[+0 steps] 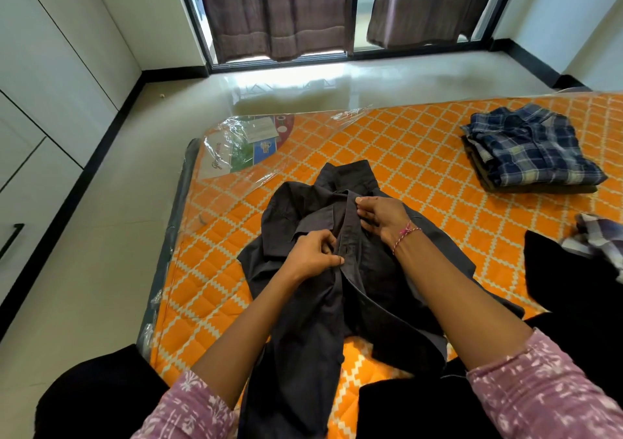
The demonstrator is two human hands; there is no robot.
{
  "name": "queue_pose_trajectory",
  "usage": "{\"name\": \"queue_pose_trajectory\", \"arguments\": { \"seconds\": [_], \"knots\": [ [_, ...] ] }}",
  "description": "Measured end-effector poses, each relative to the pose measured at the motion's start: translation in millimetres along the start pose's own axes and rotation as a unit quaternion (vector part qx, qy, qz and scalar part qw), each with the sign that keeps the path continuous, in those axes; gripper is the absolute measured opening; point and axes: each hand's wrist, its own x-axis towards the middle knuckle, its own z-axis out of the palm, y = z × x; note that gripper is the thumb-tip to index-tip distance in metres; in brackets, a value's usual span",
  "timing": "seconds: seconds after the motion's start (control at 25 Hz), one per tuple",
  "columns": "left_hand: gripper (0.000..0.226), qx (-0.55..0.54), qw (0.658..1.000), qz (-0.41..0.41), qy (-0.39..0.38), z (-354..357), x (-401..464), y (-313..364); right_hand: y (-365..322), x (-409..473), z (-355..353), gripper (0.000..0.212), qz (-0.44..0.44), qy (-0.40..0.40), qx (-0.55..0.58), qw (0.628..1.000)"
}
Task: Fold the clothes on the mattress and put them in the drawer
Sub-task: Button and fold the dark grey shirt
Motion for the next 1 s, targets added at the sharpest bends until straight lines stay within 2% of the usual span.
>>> {"name": "queue_pose_trajectory", "arguments": {
  "seconds": [0.08,0.12,0.16,0.24,0.32,0.36,0.44,0.52,0.56,0.68,0.76,0.8,0.92,1.0],
  "knots": [
    [0.008,0.001,1.000,-0.006,-0.006,-2,-2,-5,5,-2,-1,0.019,-0.026,0.004,-0.020,0.999],
    [0.005,-0.011,1.000,-0.019,-0.009,-2,-3,-7,11,-5,-4,0.018,-0.059,0.018,-0.073,0.995],
    [0.011,-0.028,0.999,-0.038,-0.006,-2,-4,-10,18,-10,-8,0.016,-0.104,0.042,-0.164,0.980],
    [0.023,-0.091,0.992,-0.084,0.013,0,-7,-17,40,-23,-13,0.018,-0.179,0.072,-0.350,0.917],
    [0.027,-0.159,0.981,-0.102,0.039,3,-11,-20,63,-40,-8,0.026,-0.186,0.039,-0.442,0.877],
    [0.026,-0.178,0.978,-0.098,0.055,6,-13,-20,74,-46,-4,0.029,-0.176,0.028,-0.464,0.868],
    [0.026,-0.194,0.974,-0.076,0.088,10,-18,-19,85,-48,2,0.025,-0.163,0.056,-0.480,0.860],
    [0.028,-0.197,0.973,-0.062,0.108,13,-21,-18,87,-45,1,0.015,-0.155,0.087,-0.447,0.877],
    [0.028,-0.196,0.972,-0.060,0.115,14,-21,-19,89,-43,-1,0.013,-0.148,0.088,-0.401,0.900],
    [0.023,-0.219,0.965,-0.078,0.121,15,-23,-18,95,-44,-5,0.013,-0.040,0.011,-0.130,0.991],
    [0.020,-0.223,0.966,-0.075,0.108,13,-26,-17,98,-47,-5,0.018,0.028,-0.031,0.035,0.998],
    [0.021,-0.214,0.969,-0.069,0.098,11,-28,-17,97,-47,-6,0.019,0.042,-0.020,0.075,0.996],
    [0.025,-0.157,0.983,-0.039,0.081,6,-30,-14,95,-49,-6,0.024,0.009,0.036,0.077,0.996],
    [0.030,-0.108,0.992,0.002,0.069,4,-33,-9,95,-53,-4,0.020,-0.035,0.015,0.012,0.999]
  ]
}}
